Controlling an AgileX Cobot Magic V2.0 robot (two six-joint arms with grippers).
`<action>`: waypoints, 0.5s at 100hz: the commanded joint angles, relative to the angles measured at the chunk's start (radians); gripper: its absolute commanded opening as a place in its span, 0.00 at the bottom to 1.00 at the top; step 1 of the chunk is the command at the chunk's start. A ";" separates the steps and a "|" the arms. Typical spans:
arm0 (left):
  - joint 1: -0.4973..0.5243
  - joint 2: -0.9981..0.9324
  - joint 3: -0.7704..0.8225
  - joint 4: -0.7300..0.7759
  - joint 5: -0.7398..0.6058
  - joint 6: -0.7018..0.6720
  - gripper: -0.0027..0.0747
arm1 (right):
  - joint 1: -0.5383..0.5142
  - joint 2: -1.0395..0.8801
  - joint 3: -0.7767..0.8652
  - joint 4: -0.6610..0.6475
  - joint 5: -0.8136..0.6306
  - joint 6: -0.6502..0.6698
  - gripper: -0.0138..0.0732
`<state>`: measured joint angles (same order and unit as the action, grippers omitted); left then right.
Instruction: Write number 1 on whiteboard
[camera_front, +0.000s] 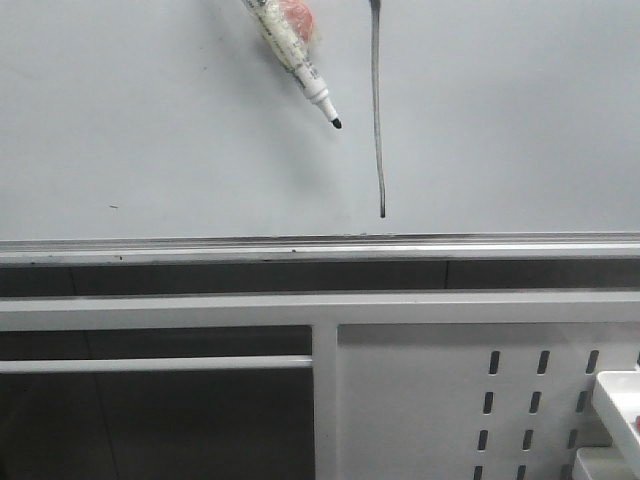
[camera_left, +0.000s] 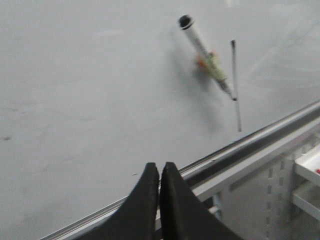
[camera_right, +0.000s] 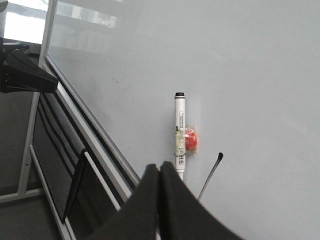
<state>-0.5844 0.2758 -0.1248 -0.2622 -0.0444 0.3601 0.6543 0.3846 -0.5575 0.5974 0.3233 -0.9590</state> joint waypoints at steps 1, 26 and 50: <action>0.087 -0.083 0.018 0.010 -0.078 -0.022 0.01 | -0.005 0.012 -0.024 0.006 -0.061 0.003 0.09; 0.282 -0.263 0.134 0.010 -0.058 -0.143 0.01 | -0.005 0.012 -0.024 0.006 -0.061 0.003 0.09; 0.372 -0.303 0.162 0.010 0.204 -0.177 0.01 | -0.005 0.012 -0.024 0.006 -0.061 0.003 0.09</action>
<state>-0.2363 -0.0063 0.0045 -0.2531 0.1221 0.2035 0.6543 0.3846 -0.5575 0.5970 0.3252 -0.9590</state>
